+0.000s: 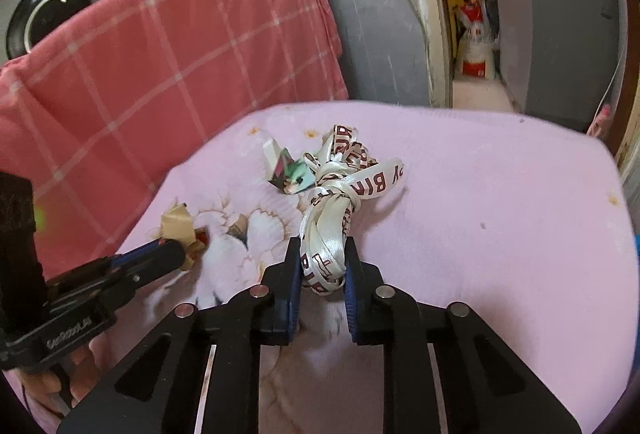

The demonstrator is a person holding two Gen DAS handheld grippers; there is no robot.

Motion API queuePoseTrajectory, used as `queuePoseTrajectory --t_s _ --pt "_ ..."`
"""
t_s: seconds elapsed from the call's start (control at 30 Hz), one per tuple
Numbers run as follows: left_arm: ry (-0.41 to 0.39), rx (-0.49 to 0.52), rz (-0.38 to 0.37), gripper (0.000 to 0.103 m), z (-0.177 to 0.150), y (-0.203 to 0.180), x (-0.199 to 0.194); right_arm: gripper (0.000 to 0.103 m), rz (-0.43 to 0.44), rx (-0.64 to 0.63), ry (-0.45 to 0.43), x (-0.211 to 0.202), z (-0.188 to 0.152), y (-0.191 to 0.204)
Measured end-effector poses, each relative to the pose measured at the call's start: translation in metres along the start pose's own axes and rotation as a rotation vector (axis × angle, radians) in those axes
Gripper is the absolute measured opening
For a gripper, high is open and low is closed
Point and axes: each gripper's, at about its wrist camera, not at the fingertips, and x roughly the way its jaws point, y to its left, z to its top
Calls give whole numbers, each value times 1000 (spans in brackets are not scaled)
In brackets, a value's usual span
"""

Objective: Collect trash
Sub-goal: 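Lift both wrappers and carry them over the blue bucket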

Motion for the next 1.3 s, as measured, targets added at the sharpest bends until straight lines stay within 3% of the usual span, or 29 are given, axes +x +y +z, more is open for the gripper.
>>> queuePoseTrajectory --t_s 0.13,0.47,0.77,1.03,1.3 --pt "-49 32 -15 13 3 -8 -7 17 -23 -4 -99 -27 -6 2" --pt "-272 97 -87 13 22 -52 -37 17 -161 -57 -390 -112 -8 4" --pt "-431 177 -187 13 35 -112 -52 17 -296 -66 -555 -176 -2 -12" --pt "-483 247 -289 14 33 -170 -49 17 -442 -60 -653 -221 -13 -38" --pt "-479 327 -383 14 28 -230 -29 17 -587 -38 -680 -244 -29 -70"
